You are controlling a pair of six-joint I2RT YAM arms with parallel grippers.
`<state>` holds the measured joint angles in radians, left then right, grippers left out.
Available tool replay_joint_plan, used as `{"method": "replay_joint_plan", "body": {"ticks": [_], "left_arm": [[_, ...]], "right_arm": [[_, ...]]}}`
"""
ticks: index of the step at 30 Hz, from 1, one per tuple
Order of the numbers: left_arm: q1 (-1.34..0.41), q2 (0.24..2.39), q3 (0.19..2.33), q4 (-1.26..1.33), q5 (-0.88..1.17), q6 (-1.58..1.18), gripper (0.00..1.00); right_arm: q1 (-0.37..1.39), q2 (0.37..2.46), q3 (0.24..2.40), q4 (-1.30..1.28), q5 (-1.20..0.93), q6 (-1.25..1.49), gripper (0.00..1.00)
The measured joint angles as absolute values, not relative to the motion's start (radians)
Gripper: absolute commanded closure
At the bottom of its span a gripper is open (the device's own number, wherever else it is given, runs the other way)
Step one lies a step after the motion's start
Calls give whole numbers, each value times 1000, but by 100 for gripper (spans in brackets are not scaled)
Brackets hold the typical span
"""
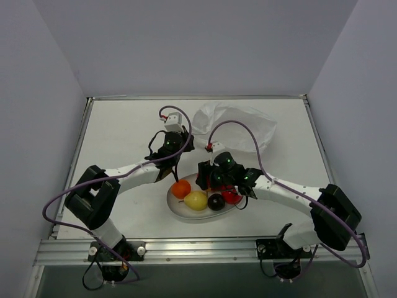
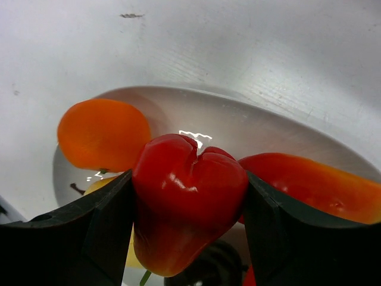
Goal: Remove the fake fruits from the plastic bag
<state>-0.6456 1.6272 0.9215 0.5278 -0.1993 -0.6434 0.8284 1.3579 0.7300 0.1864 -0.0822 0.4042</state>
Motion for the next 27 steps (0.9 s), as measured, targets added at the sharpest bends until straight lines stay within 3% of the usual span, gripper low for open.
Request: {"method": "replay_joint_plan", "body": {"ticks": [4,7,11,14,18,24,27], "left_arm": [[-646,1627,920,525,-199,-644,98],[-646,1627,919,523,-197,-643,98],[-646,1627,918,523,-191,-644,98],[-646,1627,917,522,-187,-643,98],[-646,1620,902,521,-185,-644,98],[-646,1599,883,512,-186,-644,98],[-646,1573,873,507,-188,-644,94]], "right_arm": [[833,1418,739,199,-53,387,48],[833,1446,745,210,-42,381,37],[833,1469,757,220,-36,374,14],[833,1466,768,219,-31,372,4],[834,1427,780,197,-5,373,5],[853,1235,780,143,38,380,22],[859,1098,781,119,71,388,35]]}}
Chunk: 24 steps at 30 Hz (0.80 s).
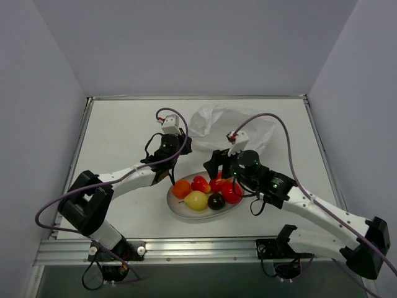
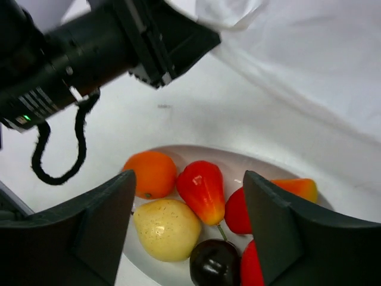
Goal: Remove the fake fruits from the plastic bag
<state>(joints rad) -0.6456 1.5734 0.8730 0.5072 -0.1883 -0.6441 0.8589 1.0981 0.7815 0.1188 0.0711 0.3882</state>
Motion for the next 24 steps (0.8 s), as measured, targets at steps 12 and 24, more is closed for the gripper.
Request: {"method": "replay_joint_plan", "body": {"ticks": [12,24], "left_arm": [[-646,1278,821,376,-256,-660,3],[-646,822,872,-37,-304,-591,6]], "right_arm": [[859,577,790,-9,414,437,98],[859,436,798,-107,559,461,16]]}}
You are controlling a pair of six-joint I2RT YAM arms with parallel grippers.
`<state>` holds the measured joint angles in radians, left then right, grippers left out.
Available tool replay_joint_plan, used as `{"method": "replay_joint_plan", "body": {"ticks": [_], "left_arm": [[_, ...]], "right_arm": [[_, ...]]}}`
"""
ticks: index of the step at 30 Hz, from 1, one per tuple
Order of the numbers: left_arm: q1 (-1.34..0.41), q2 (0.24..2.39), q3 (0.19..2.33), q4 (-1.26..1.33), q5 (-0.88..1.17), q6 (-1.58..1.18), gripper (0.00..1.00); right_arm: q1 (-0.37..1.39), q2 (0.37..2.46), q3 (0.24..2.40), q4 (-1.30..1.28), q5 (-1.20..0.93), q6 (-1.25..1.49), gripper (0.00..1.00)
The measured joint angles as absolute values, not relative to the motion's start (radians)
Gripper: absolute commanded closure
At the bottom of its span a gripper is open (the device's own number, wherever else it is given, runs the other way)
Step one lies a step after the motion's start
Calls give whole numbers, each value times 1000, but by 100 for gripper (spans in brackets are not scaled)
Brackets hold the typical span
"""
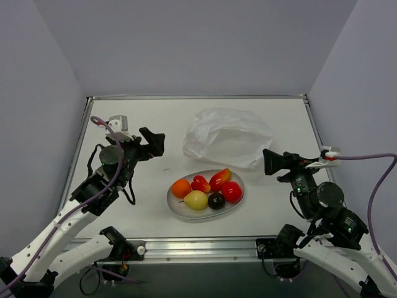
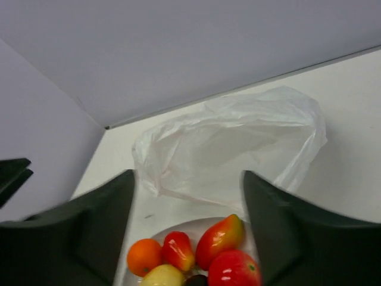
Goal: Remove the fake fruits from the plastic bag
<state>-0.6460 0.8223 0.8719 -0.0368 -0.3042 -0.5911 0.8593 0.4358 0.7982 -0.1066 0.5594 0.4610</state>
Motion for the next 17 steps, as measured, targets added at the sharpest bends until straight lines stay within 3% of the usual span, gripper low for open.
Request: {"method": "replay_joint_plan", "body": {"ticks": [1,2,10,17], "left_arm": [[-646,801,897,-95,-303,-577,6],[-646,785,928,-160,-300,-559,6],[-647,622,1052,-529,-326,-427,6],[-648,523,1006,-581,-385,-387,6]], "right_arm": [[859,414,804,-118,570,464,4],[859,394,813,-130,585,461,0],[859,349,910,-178,704,455,0],[859,353,911,-207,763,456,0]]}}
